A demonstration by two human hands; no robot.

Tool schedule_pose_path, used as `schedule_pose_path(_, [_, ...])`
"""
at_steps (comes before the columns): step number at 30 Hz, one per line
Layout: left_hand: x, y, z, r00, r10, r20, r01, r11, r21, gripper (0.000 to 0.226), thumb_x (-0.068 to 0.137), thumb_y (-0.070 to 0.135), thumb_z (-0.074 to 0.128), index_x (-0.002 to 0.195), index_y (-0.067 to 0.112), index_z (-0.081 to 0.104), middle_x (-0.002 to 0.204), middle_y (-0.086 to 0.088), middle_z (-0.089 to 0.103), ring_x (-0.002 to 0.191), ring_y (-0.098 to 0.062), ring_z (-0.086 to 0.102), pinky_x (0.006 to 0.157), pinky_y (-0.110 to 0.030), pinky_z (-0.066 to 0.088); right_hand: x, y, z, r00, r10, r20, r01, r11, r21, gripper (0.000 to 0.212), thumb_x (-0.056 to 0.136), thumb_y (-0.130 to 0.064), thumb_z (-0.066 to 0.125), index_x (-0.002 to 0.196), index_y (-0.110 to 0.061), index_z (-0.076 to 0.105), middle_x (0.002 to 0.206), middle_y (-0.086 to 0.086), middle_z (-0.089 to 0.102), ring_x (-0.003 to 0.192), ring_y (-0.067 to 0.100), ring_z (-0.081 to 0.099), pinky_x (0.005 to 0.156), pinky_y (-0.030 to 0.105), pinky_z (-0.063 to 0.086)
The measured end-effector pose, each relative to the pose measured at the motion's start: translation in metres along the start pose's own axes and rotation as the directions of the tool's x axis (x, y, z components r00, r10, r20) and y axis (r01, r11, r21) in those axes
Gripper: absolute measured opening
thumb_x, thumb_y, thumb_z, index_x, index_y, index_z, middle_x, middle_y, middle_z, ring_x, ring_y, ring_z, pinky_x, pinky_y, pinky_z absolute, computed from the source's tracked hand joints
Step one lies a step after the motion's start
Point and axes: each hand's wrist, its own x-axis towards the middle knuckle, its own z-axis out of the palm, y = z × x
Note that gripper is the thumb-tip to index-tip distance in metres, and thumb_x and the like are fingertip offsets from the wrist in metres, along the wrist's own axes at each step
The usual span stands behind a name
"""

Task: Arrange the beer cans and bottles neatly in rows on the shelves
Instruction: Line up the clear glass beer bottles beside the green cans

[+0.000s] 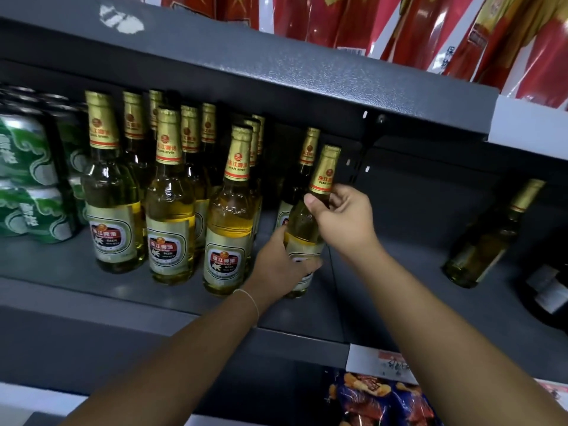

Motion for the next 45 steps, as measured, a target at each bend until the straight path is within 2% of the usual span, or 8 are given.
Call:
schedule_pose_path(2, [-0.004,-0.006,-0.002,1.000,-0.003,-0.022,0.004,0.998,0.061,0.052,0.071,0.023,0.082,0.112,0.026,0.051,0.096,0.018,0.064,0.088,0.006,0.061,0.070,-0.004,0.044,0.003,0.000,0.004,1.000,0.002,-0.002,-0.002,1.000,0.005,0.024,0.088,-0.012,0.073,0.111,-0.013,0.070,0.100,-0.004,0.075,0.097,0.013,0.071,0.092,0.040,0.058])
schedule_pose_path(6, [-0.014,-0.022,0.000,0.998,0.024,-0.066,-0.008,0.975,0.221,0.040,0.075,0.021,0.075,0.110,0.019,0.055,0.100,0.007,0.067,0.093,-0.009,0.064,0.077,-0.020,0.049,0.013,0.002,0.010,1.000,-0.007,0.001,0.007,1.000,-0.030,0.026,0.088,-0.015,0.074,0.113,-0.014,0.069,0.100,-0.005,0.075,0.095,0.011,0.071,0.091,0.040,0.058])
schedule_pose_path(12, [-0.008,-0.037,0.001,0.997,0.011,-0.072,0.009,0.960,0.280,0.035,0.074,0.022,0.068,0.106,0.025,0.054,0.100,0.009,0.064,0.094,-0.010,0.062,0.085,-0.029,0.054,0.025,0.005,0.022,1.000,0.010,-0.014,-0.010,0.998,-0.063,0.019,0.085,-0.020,0.076,0.100,-0.026,0.067,0.090,-0.012,0.071,0.092,0.012,0.070,0.092,0.041,0.057])
schedule_pose_path(20, [-0.003,-0.046,-0.001,0.998,-0.043,-0.042,0.053,0.961,0.270,0.068,0.070,0.031,0.064,0.133,0.026,0.039,0.121,0.006,0.055,0.116,-0.014,0.052,0.103,-0.038,0.045,0.034,0.008,0.027,0.998,0.013,-0.068,-0.022,0.991,-0.135,0.048,0.081,-0.032,0.081,0.122,-0.010,0.068,0.091,-0.005,0.072,0.095,0.016,0.070,0.090,0.036,0.057])
schedule_pose_path(30, [-0.002,-0.054,-0.002,0.999,-0.038,-0.027,0.044,0.952,0.304,0.087,0.073,0.031,0.067,0.147,0.027,0.022,0.140,0.006,0.044,0.131,-0.013,0.042,0.110,-0.038,0.039,0.033,0.013,0.027,0.997,0.035,-0.065,-0.042,0.994,-0.101,0.060,0.077,-0.036,0.084,0.129,-0.013,0.065,0.112,-0.002,0.074,0.101,0.010,0.069,0.093,0.035,0.057])
schedule_pose_path(35, [-0.004,-0.055,-0.005,1.000,-0.022,-0.005,0.023,0.947,0.321,0.092,0.081,0.024,0.067,0.153,0.023,0.010,0.154,0.006,0.028,0.144,-0.011,0.023,0.114,-0.022,0.019,0.037,0.016,0.026,0.996,0.068,-0.057,-0.073,0.993,-0.092,0.070,0.071,-0.041,0.087,0.131,-0.015,0.063,0.118,-0.003,0.071,0.107,0.011,0.067,0.096,0.034,0.056])
schedule_pose_path(39, [-0.003,-0.056,-0.005,1.000,0.010,-0.009,-0.006,0.947,0.322,0.089,0.080,0.021,0.067,0.152,0.023,0.014,0.151,0.008,0.032,0.142,-0.010,0.025,0.112,-0.020,0.019,0.040,0.016,0.027,0.994,0.097,-0.048,-0.101,0.992,-0.082,0.073,0.071,-0.042,0.086,0.135,-0.017,0.060,0.125,-0.002,0.069,0.112,0.012,0.065,0.099,0.035,0.054])
schedule_pose_path(45, [-0.005,-0.054,-0.007,1.000,0.002,0.001,-0.002,0.946,0.323,0.092,0.081,0.019,0.067,0.154,0.020,0.010,0.156,0.006,0.025,0.145,-0.010,0.018,0.109,-0.016,0.013,0.036,0.014,0.027,0.995,0.093,-0.046,-0.096,0.993,-0.063,0.064,0.076,-0.038,0.084,0.132,-0.018,0.061,0.109,-0.008,0.069,0.102,0.010,0.067,0.094,0.032,0.056])
